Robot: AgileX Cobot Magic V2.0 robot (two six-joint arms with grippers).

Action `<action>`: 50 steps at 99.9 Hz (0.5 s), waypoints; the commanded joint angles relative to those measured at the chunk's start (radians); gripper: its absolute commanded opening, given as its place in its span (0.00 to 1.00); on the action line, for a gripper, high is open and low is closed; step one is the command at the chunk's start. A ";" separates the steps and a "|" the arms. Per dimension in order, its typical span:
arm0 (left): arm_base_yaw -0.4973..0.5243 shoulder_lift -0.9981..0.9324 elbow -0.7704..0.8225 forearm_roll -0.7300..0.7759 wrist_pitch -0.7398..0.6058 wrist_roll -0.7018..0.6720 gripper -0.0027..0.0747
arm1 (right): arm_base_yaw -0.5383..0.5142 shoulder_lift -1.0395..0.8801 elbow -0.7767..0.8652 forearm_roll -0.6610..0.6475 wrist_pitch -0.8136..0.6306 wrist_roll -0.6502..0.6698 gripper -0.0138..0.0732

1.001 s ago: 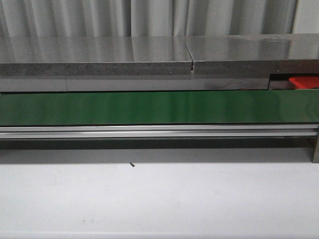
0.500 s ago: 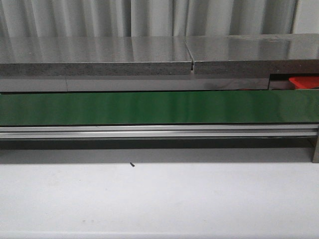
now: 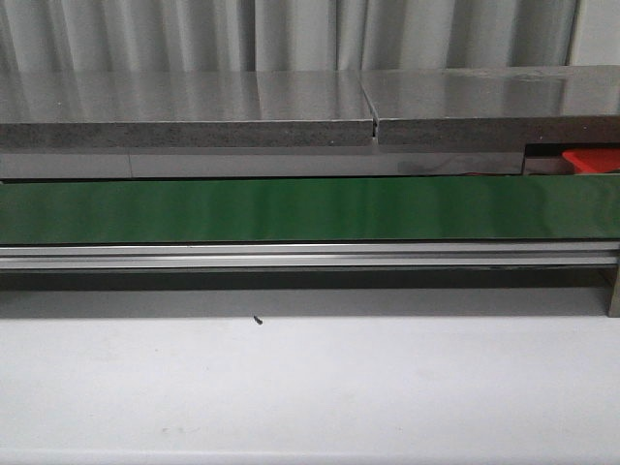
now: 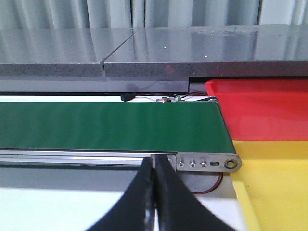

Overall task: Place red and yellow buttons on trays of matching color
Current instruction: 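Carry the red button with the left gripper onto the green belt, release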

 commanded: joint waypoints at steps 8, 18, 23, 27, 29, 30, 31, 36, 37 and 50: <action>0.002 -0.127 -0.031 0.005 0.015 -0.003 0.18 | -0.004 -0.017 0.000 -0.010 -0.075 -0.001 0.08; 0.002 -0.204 -0.031 0.005 0.052 -0.003 0.18 | -0.004 -0.017 0.000 -0.010 -0.075 -0.001 0.08; -0.002 -0.243 -0.031 0.005 0.066 0.003 0.18 | -0.004 -0.017 0.000 -0.010 -0.075 -0.001 0.08; -0.010 -0.269 -0.031 0.003 0.072 0.019 0.18 | -0.004 -0.017 0.000 -0.010 -0.075 -0.001 0.08; -0.016 -0.285 -0.031 0.003 0.076 0.024 0.18 | -0.004 -0.017 0.000 -0.010 -0.075 -0.001 0.08; -0.018 -0.290 -0.031 0.001 0.077 0.024 0.18 | -0.004 -0.017 0.000 -0.010 -0.075 -0.001 0.08; -0.022 -0.300 -0.031 0.001 0.079 0.024 0.18 | -0.004 -0.017 0.000 -0.010 -0.075 -0.001 0.08; -0.040 -0.327 -0.036 0.001 0.080 0.024 0.18 | -0.004 -0.017 0.000 -0.010 -0.075 -0.001 0.08; -0.042 -0.331 -0.035 0.001 0.080 0.024 0.18 | -0.004 -0.017 0.000 -0.010 -0.075 -0.001 0.08; -0.113 -0.352 -0.068 0.001 0.091 0.025 0.18 | -0.004 -0.017 0.000 -0.010 -0.075 -0.001 0.08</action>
